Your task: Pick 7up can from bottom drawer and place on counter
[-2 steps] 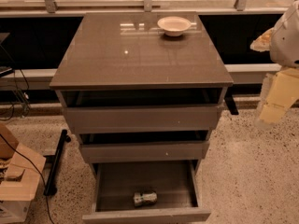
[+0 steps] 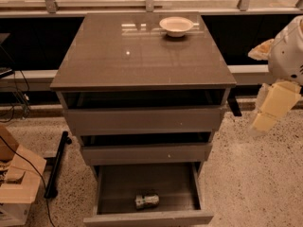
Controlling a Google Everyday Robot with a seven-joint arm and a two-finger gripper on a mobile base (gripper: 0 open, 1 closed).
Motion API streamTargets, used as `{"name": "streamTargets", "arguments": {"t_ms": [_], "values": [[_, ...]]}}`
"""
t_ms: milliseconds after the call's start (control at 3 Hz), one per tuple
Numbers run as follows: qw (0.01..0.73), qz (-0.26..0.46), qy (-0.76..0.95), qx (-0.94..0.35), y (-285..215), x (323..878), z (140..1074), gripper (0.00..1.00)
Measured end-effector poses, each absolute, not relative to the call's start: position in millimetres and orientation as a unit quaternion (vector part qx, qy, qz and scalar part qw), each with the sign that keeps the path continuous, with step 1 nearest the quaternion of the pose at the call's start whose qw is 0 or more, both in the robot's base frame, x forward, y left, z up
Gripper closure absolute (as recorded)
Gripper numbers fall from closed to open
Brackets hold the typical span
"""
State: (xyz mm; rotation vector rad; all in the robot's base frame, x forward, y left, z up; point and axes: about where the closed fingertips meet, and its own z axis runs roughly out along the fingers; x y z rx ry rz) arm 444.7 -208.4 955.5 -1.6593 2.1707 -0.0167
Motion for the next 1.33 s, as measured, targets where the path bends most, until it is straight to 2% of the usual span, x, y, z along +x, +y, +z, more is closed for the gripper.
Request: {"name": "streamTargets", "arguments": {"t_ms": [667, 1333], "values": [[0.301, 0.114, 0.734, -0.598, -175.2, 463.0, 861.2, 0.0], [0.309, 0.127, 0.722, -0.606, -169.7, 465.2, 856.7, 0.0]]}}
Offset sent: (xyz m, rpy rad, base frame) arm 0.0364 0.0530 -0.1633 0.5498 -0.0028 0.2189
